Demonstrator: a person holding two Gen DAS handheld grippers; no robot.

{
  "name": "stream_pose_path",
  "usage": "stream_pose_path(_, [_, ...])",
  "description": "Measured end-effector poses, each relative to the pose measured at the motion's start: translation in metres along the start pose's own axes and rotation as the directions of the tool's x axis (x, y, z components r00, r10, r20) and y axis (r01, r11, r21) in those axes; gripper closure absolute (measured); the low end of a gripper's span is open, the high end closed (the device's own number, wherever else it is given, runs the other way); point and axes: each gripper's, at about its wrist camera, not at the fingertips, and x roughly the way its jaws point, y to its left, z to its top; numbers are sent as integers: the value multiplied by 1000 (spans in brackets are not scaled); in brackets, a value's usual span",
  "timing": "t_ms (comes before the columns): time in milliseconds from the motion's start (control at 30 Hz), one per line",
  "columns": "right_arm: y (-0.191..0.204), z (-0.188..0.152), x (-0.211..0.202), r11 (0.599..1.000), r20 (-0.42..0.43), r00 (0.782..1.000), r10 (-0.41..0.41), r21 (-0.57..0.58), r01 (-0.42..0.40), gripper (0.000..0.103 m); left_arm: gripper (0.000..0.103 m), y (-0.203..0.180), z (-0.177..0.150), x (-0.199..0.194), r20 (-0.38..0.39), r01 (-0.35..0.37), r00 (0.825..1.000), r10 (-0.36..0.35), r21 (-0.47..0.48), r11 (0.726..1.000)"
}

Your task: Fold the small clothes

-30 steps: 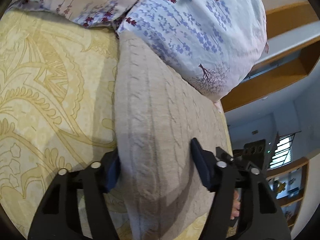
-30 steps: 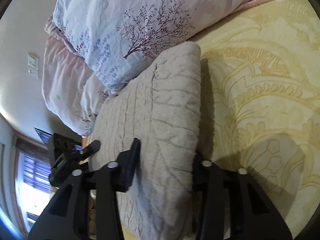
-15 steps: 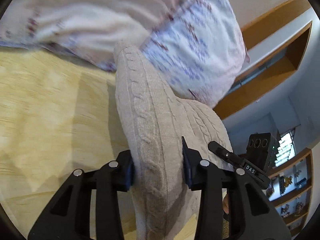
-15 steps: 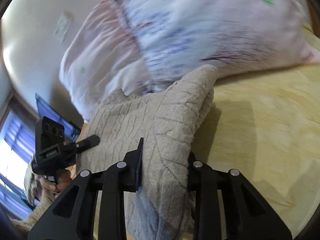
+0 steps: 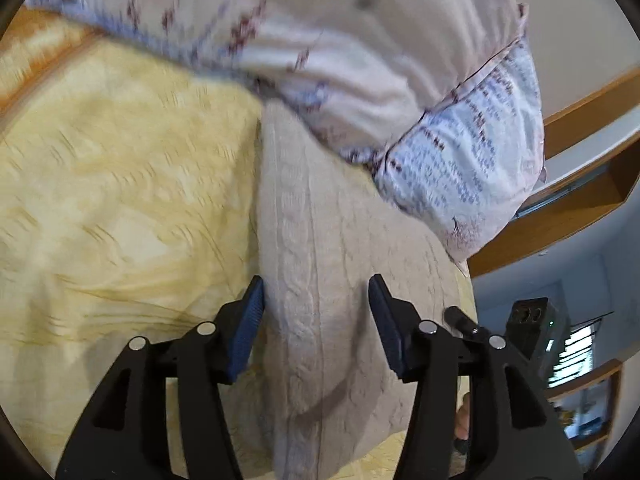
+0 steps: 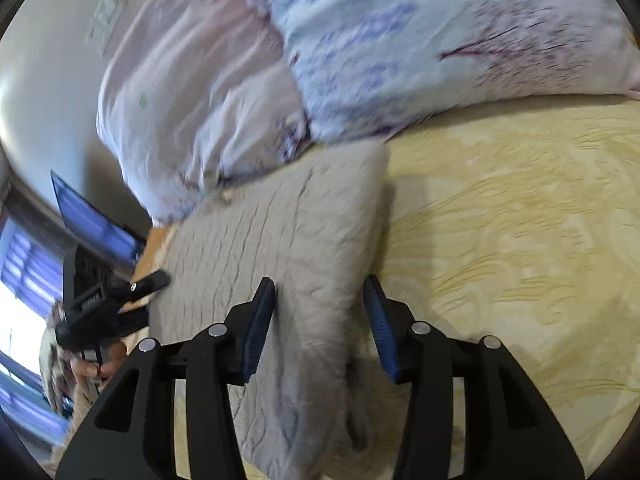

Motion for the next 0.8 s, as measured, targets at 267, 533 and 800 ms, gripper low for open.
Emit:
stream_pose_path(267, [-5,2,4,999,12,1000,15,36,-16,56,39,-43,-23,-33,99,-44,995,20,244,969])
stream_pose_path(533, [2,-2,4,999,44,998,-36,-14,36,89,35,-65,-51,-23,125,-154,986,113,390,908])
stream_pose_path(800, [3,-5,0,994,57,993,-108,-9,108,74,29,-62,-54,-33,134,-163,983,122,359,919])
